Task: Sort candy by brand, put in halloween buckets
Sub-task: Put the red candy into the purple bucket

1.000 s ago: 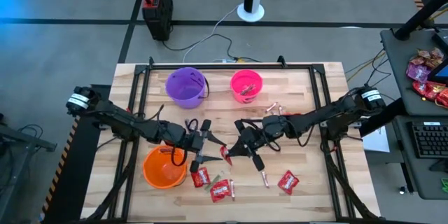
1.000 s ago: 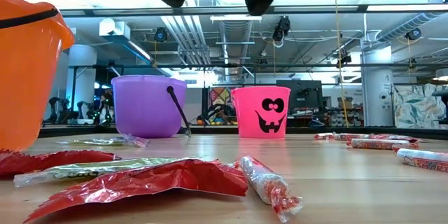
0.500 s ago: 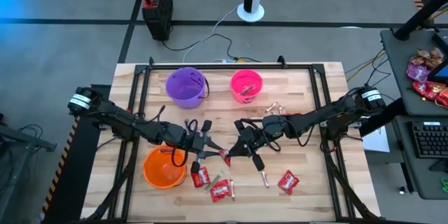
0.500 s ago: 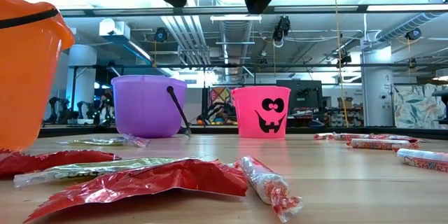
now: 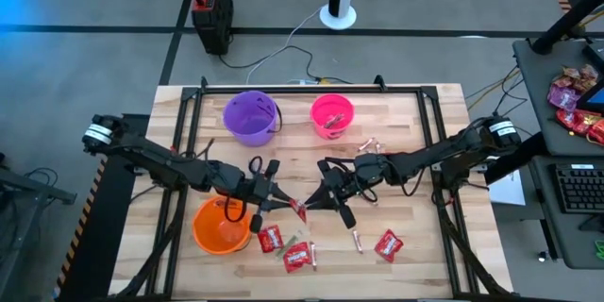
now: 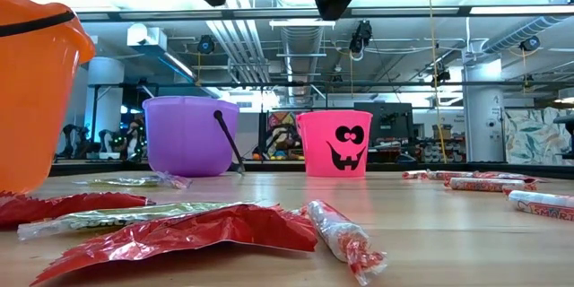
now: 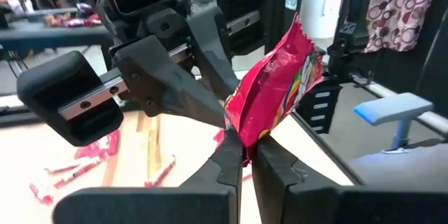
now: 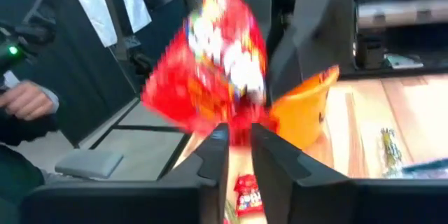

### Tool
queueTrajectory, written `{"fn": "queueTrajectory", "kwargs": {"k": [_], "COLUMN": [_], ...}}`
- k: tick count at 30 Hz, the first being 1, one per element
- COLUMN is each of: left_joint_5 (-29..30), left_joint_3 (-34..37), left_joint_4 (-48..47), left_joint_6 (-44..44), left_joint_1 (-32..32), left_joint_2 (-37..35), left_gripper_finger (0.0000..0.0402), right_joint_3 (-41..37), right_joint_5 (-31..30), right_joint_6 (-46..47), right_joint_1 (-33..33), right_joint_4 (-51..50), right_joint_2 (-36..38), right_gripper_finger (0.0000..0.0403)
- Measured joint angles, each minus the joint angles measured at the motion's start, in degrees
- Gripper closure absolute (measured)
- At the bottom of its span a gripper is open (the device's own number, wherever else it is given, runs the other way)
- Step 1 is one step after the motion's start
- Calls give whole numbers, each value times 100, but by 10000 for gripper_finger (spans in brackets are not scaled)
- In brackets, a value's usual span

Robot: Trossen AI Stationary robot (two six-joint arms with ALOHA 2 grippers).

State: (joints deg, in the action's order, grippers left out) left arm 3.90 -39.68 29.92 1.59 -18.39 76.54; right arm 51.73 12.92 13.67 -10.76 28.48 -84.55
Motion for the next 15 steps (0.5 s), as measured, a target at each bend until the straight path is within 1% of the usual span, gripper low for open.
{"fn": "queueTrajectory", "kwargs": {"k": [3,7,10,13,15], "left_joint_5": [0,7,193,579,1180], "left_joint_3": [-2,-2,-5,-161,-451], "left_joint_4": [-393,-1142,-1899,-3052,-4103], "left_joint_6": [186,548,1093,1685,2035], "left_joint_1": [-9,-9,-11,-33,-39], "left_joint_2": [-305,-866,-1353,-1749,-1950], "left_gripper_finger": [401,401,402,401,401], "right_joint_3": [43,52,52,52,52], "right_joint_5": [-94,-648,-1121,-1554,-1714], "right_joint_6": [0,-6,-13,-17,-38], "right_joint_1": [9,41,76,74,74], "right_joint_4": [-139,-563,-1085,-1500,-1674], "right_joint_2": [0,111,265,394,464], "right_gripper_finger": [314,278,258,244,238]}}
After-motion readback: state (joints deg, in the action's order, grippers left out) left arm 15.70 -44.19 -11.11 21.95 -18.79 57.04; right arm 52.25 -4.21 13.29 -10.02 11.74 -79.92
